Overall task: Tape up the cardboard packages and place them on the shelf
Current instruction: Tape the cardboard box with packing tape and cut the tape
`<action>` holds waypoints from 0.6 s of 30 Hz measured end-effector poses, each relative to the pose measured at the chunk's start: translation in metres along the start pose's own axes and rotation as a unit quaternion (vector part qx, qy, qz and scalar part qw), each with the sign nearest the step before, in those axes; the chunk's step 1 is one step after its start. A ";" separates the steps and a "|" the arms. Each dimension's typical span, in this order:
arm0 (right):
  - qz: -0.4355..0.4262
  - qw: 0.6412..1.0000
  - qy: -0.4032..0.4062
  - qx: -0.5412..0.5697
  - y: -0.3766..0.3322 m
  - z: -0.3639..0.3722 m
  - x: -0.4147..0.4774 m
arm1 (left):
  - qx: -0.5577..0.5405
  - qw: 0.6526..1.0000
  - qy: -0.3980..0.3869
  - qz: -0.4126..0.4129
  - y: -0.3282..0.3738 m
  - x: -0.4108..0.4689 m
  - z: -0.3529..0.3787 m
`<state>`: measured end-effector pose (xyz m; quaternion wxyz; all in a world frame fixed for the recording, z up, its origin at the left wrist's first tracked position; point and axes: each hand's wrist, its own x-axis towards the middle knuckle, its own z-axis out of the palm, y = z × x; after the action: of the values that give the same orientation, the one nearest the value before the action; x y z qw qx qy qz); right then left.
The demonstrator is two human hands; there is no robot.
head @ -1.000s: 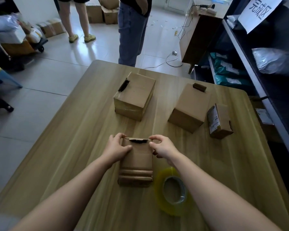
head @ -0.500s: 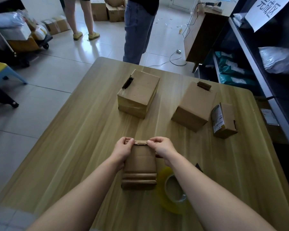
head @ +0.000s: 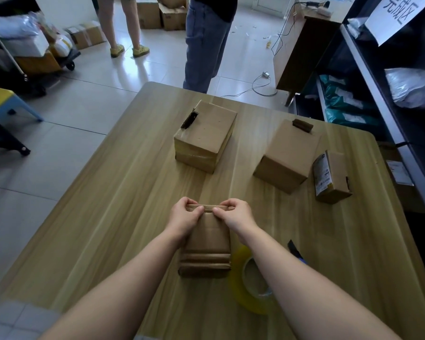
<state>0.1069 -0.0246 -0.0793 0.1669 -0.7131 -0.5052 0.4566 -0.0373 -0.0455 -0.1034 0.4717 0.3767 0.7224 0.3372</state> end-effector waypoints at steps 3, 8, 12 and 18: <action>0.004 1.000 0.008 -0.009 -0.002 0.001 0.001 | 0.010 1.000 0.001 0.010 0.001 0.000 0.000; 0.021 0.999 -0.023 0.020 -0.001 -0.005 0.002 | -0.015 0.999 -0.034 -0.012 -0.003 0.001 -0.003; 0.013 0.999 -0.020 0.033 -0.001 -0.003 0.002 | -0.029 0.999 -0.030 0.004 -0.002 0.001 -0.003; 0.015 0.999 -0.013 0.033 -0.001 -0.004 0.001 | -0.080 0.996 -0.043 -0.024 0.004 0.002 -0.005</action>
<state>0.1098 -0.0225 -0.0764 0.1767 -0.7088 -0.4808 0.4849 -0.0417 -0.0428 -0.0996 0.5392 0.3344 0.6808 0.3660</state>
